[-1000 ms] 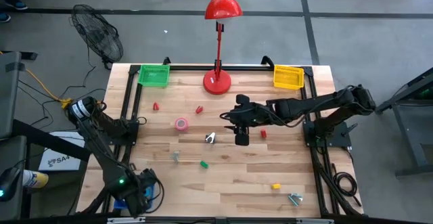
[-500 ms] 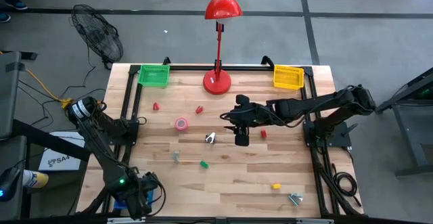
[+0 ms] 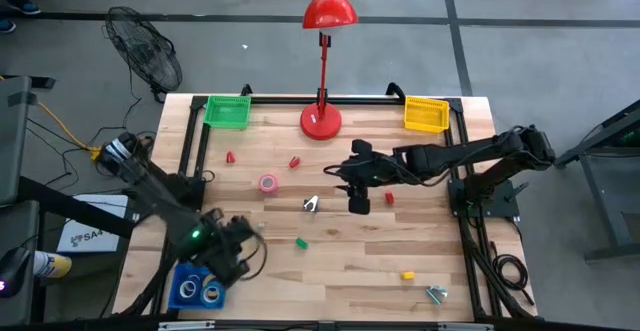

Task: Pick and place Stapler, Stapler remover, tape
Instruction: Put the pink tape into the blue basket

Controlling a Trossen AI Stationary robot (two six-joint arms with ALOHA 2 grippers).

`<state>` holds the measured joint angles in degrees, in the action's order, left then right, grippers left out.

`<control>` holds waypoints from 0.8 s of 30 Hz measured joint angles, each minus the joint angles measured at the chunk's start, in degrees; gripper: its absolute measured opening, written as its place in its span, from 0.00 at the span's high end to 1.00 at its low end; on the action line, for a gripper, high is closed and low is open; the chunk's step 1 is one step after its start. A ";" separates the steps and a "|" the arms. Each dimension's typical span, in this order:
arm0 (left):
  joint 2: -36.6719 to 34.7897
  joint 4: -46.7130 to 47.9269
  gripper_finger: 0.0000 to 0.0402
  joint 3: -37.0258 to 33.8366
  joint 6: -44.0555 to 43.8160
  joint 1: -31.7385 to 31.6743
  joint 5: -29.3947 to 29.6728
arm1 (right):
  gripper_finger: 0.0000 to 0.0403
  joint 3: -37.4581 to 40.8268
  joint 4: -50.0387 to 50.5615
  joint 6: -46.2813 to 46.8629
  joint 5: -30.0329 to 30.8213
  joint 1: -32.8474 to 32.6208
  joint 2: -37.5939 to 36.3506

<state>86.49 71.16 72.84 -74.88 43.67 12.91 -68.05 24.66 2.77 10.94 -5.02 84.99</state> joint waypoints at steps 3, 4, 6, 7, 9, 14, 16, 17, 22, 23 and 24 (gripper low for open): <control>-0.04 0.09 0.84 0.00 8.99 -5.70 0.72 | 0.56 0.00 2.81 1.10 -0.13 0.86 0.00; -0.04 0.16 0.79 0.00 11.77 -7.75 0.74 | 0.56 0.00 3.65 1.30 -0.09 1.17 0.00; -0.04 1.02 0.70 0.00 16.50 -12.26 0.76 | 0.56 0.00 4.85 1.83 -0.13 1.84 0.00; -0.04 1.69 0.65 0.00 18.42 -14.62 0.76 | 0.56 0.00 5.42 2.31 -0.01 2.20 0.00; -0.04 2.77 0.56 0.00 22.48 -19.61 0.79 | 0.56 0.00 6.10 2.90 0.00 3.06 0.00; -0.04 4.21 0.46 -0.13 32.93 -32.25 0.78 | 0.56 0.00 7.83 5.50 -0.01 5.21 0.00; -0.04 3.52 0.45 -0.78 36.43 -37.16 0.76 | 0.56 0.00 9.03 7.12 -0.14 5.86 -0.02; -0.04 3.14 0.46 -1.26 38.05 -39.32 0.75 | 0.56 0.00 9.81 7.40 -0.12 6.17 -0.02; -0.04 -3.41 0.48 -5.69 45.53 -48.40 -2.80 | 0.56 -0.01 12.01 8.75 0.09 7.41 -0.02; -0.04 -5.73 0.48 -6.84 47.16 -49.69 -3.67 | 0.56 0.00 12.17 9.17 0.24 7.74 -0.02; -0.04 -8.19 0.48 -8.07 48.75 -50.89 -4.48 | 0.56 0.00 12.38 9.54 0.24 8.08 -0.02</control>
<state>86.46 62.96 64.77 -26.13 -7.22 8.43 -68.05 37.04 12.31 11.18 3.06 84.97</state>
